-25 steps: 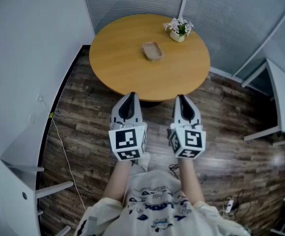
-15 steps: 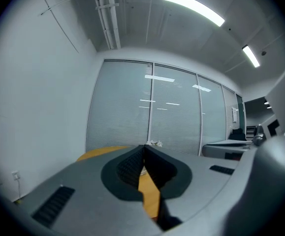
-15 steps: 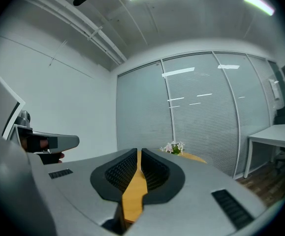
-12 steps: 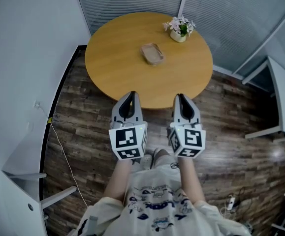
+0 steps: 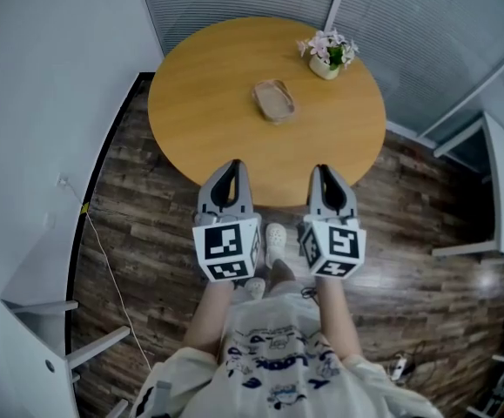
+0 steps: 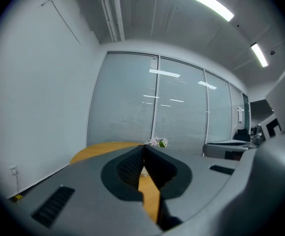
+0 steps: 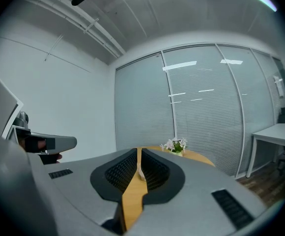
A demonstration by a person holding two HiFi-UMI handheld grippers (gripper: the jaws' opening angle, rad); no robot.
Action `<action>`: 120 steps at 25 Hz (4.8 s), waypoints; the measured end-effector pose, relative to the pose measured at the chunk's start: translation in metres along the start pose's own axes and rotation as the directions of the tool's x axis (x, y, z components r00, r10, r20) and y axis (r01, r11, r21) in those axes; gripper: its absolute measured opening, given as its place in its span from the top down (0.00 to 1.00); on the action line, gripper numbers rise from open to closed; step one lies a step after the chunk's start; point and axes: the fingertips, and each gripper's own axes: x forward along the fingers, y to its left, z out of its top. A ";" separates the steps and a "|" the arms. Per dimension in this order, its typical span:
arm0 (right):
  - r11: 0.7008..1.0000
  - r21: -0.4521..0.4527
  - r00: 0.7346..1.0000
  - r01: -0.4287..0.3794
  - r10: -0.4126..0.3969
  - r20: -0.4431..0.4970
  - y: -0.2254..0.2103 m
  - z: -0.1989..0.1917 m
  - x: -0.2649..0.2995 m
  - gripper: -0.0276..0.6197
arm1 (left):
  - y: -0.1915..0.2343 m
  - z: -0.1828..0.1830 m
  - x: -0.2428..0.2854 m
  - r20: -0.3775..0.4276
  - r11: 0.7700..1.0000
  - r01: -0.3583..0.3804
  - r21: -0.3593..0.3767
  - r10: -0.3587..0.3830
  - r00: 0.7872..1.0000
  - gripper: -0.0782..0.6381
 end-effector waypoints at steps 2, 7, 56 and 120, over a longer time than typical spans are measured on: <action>1.000 -0.001 1.000 -0.008 0.008 -0.002 -0.006 0.001 0.016 0.92 | 0.001 -0.001 0.015 -0.006 1.000 -0.008 -0.005 0.008 1.000 0.88; 0.999 -0.005 0.999 -0.041 0.041 -0.004 -0.017 0.005 0.061 0.92 | 0.007 0.003 0.054 -0.007 0.999 -0.035 -0.010 0.035 0.999 0.88; 0.989 0.026 0.952 -0.146 0.148 -0.266 -0.085 -0.053 0.330 0.91 | 0.067 -0.052 0.308 -0.267 0.973 -0.181 -0.146 0.138 0.954 0.88; 0.987 0.135 0.800 -0.084 0.147 -0.581 -0.099 -0.199 0.356 0.93 | 0.082 -0.193 0.411 -0.546 0.961 -0.091 -0.262 -0.070 0.835 0.83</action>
